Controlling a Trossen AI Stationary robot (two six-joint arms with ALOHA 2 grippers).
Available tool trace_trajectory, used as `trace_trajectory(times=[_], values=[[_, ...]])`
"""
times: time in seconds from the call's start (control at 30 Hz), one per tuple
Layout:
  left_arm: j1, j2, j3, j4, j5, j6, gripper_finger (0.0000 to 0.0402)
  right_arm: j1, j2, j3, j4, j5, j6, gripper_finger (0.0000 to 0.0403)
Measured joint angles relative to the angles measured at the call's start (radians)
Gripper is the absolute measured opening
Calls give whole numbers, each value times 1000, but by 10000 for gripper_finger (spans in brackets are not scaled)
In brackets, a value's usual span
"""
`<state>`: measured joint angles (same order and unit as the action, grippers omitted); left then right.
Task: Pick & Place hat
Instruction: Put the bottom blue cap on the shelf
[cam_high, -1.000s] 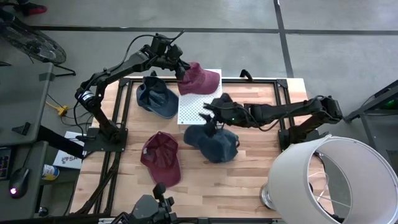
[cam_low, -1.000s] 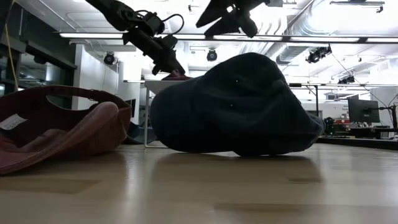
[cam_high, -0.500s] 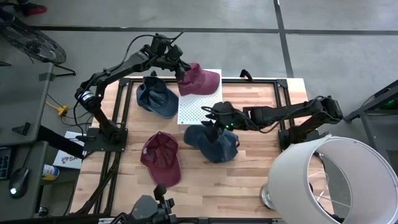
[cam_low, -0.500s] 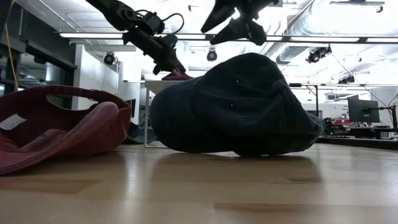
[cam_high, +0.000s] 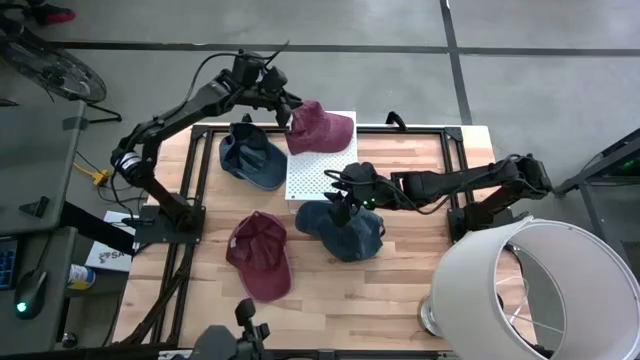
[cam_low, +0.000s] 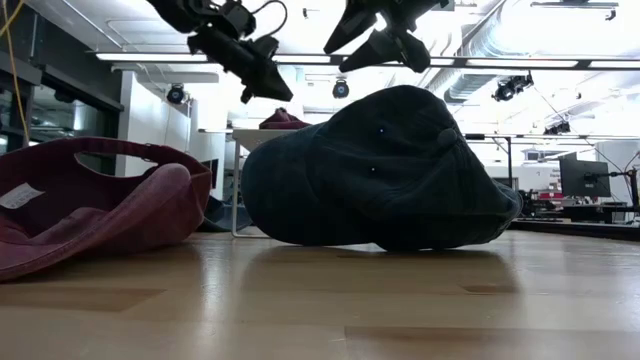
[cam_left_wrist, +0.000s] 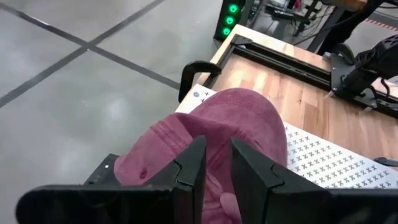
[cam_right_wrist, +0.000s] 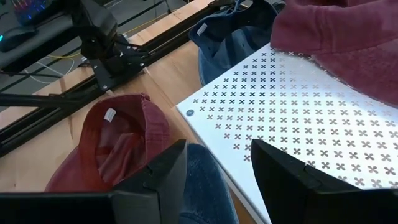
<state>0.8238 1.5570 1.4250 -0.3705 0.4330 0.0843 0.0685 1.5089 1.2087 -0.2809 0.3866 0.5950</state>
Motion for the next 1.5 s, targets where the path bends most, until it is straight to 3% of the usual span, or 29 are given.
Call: trace_trajectory(times=[0.47,0.67,1.07,1.27,1.5], values=[[-21,-184,0,-103,24,47,69,0,-44,0,31,10,54,172],[-84,-247,2,-145,20,104,69,0,-49,83,-9,-6,-68,172],[-180,-281,2,-209,-8,121,69,51,86,421,-512,-16,-182,172],[-192,-281,2,-216,-9,121,69,97,159,528,-725,-37,139,172],[-191,-281,2,-223,-9,121,69,113,195,488,-761,-219,496,172]])
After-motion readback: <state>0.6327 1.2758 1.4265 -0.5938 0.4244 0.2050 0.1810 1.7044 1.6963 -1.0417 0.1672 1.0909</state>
